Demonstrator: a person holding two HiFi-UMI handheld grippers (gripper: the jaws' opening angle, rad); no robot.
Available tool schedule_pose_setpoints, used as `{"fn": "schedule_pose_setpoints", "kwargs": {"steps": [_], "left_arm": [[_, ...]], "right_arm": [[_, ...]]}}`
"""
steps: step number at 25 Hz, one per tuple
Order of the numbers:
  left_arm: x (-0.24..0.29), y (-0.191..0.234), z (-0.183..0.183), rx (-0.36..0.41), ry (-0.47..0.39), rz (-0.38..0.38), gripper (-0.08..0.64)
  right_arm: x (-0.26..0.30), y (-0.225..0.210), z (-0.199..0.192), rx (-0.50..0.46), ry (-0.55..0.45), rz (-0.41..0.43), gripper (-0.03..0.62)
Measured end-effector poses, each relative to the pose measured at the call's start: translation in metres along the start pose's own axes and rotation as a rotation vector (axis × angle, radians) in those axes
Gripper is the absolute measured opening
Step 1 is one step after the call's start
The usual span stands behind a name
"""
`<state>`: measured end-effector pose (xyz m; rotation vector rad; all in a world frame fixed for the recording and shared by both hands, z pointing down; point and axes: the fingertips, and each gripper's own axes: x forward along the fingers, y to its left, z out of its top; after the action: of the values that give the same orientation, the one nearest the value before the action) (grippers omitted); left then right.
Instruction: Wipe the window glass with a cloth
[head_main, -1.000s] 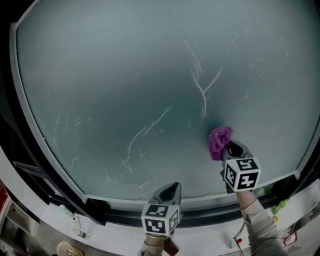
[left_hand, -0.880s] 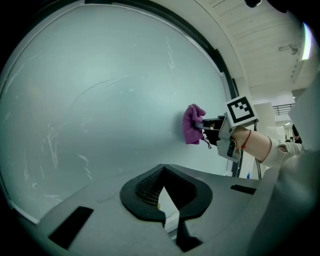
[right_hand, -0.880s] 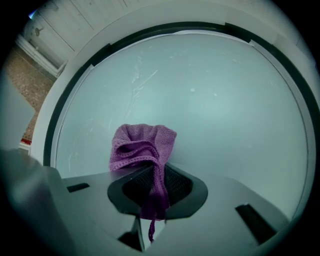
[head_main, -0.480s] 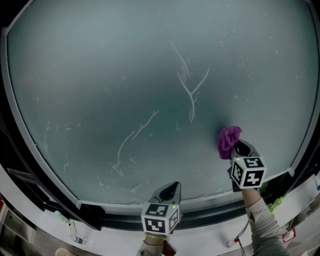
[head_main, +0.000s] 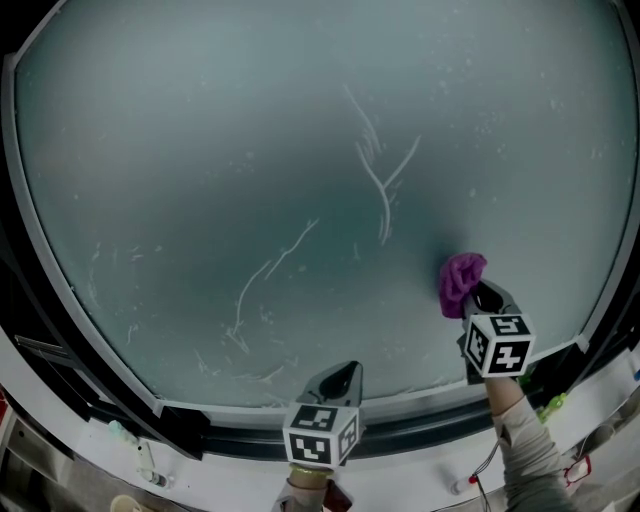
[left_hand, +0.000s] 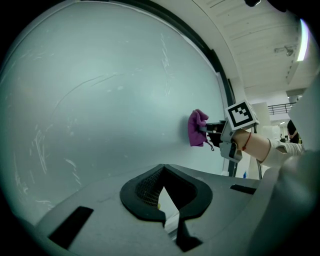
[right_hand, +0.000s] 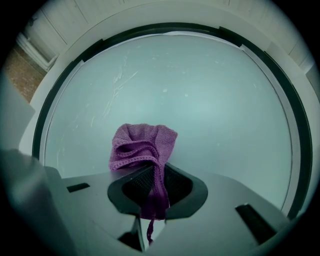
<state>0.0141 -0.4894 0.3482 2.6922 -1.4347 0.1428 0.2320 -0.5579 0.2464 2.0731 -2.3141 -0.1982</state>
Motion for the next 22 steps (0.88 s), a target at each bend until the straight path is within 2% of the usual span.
{"fn": "schedule_pose_setpoints", "kwargs": {"steps": [10, 15, 22], "left_arm": [[-0.014, 0.008, -0.004, -0.006, 0.003, 0.024, 0.005], [-0.027, 0.014, -0.006, -0.01, 0.002, 0.049, 0.005], [-0.051, 0.025, -0.017, -0.028, 0.002, 0.095, 0.005]], "right_arm": [[-0.021, 0.025, -0.001, 0.028, -0.021, 0.041, 0.049], [-0.033, 0.052, -0.007, 0.041, -0.024, 0.097, 0.049], [-0.052, 0.102, -0.025, -0.007, -0.009, 0.199, 0.049]]}}
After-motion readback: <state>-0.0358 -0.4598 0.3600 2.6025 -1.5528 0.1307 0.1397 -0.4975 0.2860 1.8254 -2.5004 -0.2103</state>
